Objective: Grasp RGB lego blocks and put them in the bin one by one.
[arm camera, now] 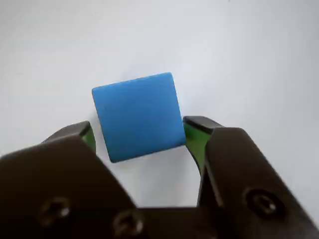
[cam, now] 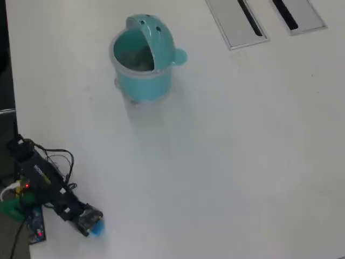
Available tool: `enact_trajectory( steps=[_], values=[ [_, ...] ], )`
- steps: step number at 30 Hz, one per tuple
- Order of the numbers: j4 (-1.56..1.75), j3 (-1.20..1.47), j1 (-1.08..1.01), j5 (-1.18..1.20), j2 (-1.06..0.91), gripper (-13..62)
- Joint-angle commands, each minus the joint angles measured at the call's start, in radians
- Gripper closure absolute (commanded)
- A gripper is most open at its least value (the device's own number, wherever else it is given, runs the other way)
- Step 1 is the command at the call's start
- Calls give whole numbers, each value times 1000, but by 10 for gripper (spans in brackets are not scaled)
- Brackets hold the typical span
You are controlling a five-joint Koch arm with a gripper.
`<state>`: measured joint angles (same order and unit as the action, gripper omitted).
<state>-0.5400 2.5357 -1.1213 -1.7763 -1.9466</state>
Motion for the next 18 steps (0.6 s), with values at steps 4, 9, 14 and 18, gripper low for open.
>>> enact_trajectory(
  steps=[4, 9, 14, 18],
  values=[
    [57, -95, 0, -2, 29, 181],
    [63, -101, 0, -3, 38, 181],
    [58, -92, 2, -3, 38, 198],
    [74, -75, 8, -8, 44, 229]
  ],
)
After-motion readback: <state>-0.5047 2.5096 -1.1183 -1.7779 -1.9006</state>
